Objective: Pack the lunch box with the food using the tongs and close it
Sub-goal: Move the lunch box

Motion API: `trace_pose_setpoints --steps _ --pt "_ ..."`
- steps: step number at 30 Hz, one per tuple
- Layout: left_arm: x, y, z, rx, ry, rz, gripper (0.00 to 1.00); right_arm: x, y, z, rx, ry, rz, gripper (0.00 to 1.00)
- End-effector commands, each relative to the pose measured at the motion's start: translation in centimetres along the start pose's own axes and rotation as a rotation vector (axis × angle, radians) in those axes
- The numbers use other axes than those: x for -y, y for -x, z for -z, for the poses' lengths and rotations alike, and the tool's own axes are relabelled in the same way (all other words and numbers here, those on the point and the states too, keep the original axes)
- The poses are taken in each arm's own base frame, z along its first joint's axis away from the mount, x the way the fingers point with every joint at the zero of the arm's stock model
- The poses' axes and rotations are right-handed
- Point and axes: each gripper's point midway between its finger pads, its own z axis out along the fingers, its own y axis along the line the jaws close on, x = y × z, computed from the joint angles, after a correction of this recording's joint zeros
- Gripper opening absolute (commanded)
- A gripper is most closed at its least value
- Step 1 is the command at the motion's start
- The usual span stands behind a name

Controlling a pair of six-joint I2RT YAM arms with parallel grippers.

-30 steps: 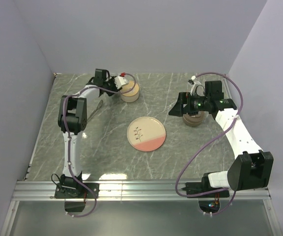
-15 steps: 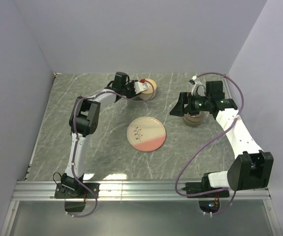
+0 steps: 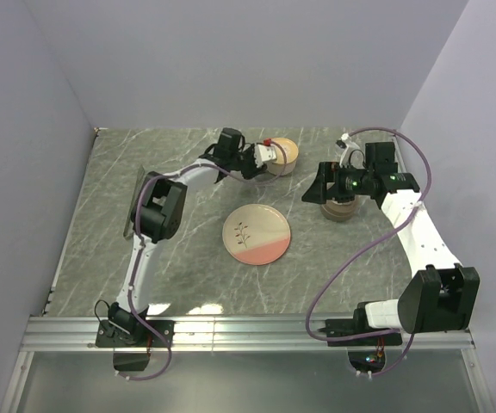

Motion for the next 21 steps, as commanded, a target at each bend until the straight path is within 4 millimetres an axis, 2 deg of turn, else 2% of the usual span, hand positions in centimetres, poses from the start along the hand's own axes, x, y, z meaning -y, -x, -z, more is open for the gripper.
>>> trace_pose_setpoints --steps 1,3,4,5,6,7,8,9,10,11,12,14,15,16,18,20,21 --pt "-4.7 7.2 5.6 0.151 0.099 0.192 0.46 -0.5 1.5 1.5 0.060 -0.003 0.048 1.00" --pt "-6.5 7.4 7.6 0.180 0.134 0.300 0.46 -0.3 1.7 1.6 0.062 -0.005 0.041 1.00" --pt "-7.0 7.9 8.4 0.207 0.138 0.415 0.46 -0.4 2.0 1.7 0.070 -0.002 0.044 1.00" --pt "-8.9 8.2 9.7 0.241 0.175 0.459 0.46 -0.3 2.1 1.8 0.070 0.001 0.041 1.00" --pt "-9.6 8.3 10.2 0.259 0.193 0.515 0.47 -0.2 2.3 1.7 0.070 0.002 0.039 1.00" --pt "-10.1 8.5 10.5 0.292 0.198 0.649 0.48 -0.2 2.5 1.8 0.075 0.001 0.042 1.00" --pt "-11.6 8.8 11.3 0.326 0.223 0.691 0.52 -0.2 2.7 1.7 0.079 0.002 0.045 1.00" --pt "-12.6 8.3 11.0 0.355 0.249 0.731 0.54 -0.1 2.7 1.7 0.078 0.003 0.043 1.00" --pt "-13.0 8.3 10.8 0.378 0.258 0.860 0.56 -0.1 2.9 1.7 0.082 0.003 0.045 1.00" --pt "-14.5 9.2 11.1 0.415 0.288 0.891 0.58 -0.2 3.0 1.7 0.081 0.005 0.042 1.00" --pt "-14.7 7.5 9.9 0.402 0.298 0.958 0.59 -0.2 3.0 1.6 0.079 0.005 0.038 0.99" --pt "-15.8 8.4 9.6 0.463 0.284 1.077 0.60 -0.2 3.0 1.6 0.079 0.004 0.038 0.99" --pt "-15.5 7.6 8.7 0.481 0.261 1.185 0.60 -0.1 2.9 1.6 0.080 0.001 0.036 0.99" --pt "-16.1 8.5 9.0 0.549 0.257 1.184 0.61 -0.2 3.0 1.6 0.084 0.003 0.037 1.00" --pt "-15.3 7.7 8.2 0.596 0.221 1.320 0.63 -0.2 2.8 1.6 0.079 0.004 0.025 1.00" --pt "-15.3 8.1 7.8 0.668 0.203 1.356 0.63 0.6 2.9 2.3 0.088 -0.018 0.009 0.99" --pt "-14.9 7.4 6.8 0.675 0.188 1.418 0.63 0.6 2.7 2.5 0.085 -0.024 0.004 0.99"
